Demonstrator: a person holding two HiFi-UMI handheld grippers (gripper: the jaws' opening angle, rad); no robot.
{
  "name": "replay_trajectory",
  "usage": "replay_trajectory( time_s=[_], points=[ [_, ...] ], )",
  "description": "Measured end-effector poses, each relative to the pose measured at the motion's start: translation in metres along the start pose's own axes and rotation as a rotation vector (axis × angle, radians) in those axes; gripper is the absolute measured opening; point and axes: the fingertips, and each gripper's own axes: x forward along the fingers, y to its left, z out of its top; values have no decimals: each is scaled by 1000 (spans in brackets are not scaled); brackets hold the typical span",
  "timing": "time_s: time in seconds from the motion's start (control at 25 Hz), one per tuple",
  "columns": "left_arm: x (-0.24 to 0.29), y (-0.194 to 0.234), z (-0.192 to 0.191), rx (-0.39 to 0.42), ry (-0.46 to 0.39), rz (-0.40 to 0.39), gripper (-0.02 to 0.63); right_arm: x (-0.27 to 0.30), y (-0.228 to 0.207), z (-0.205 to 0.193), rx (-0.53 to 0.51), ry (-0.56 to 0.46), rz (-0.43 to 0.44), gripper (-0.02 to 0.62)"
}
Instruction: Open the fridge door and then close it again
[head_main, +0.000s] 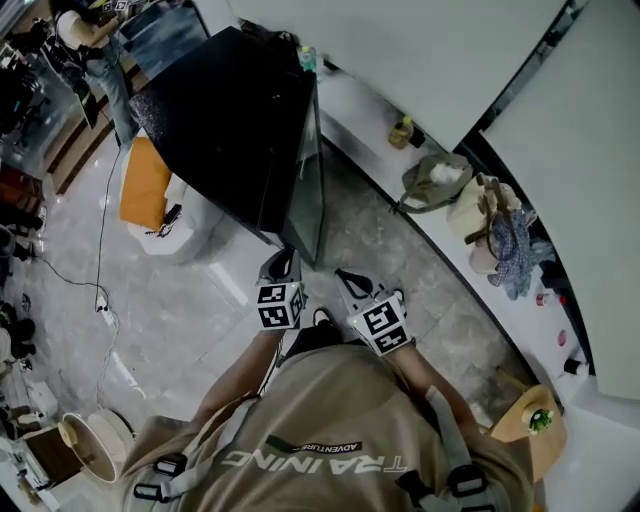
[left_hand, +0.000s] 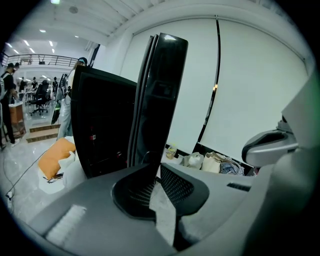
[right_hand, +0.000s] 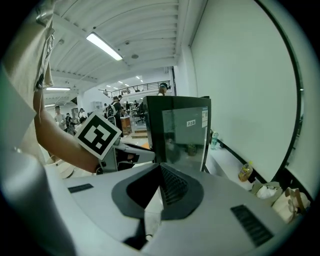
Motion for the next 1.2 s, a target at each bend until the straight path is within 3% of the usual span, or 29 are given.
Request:
replay_trajectory(
  time_s=[0.56,1.2],
  points=[
    [9,-53,-6,-23,32,29,17,-19,-40,-12,-33,8,92,-5],
    [48,-140,-3,-95,13,182,15,-63,-146,-26,-37,-10,168,-5]
  ],
)
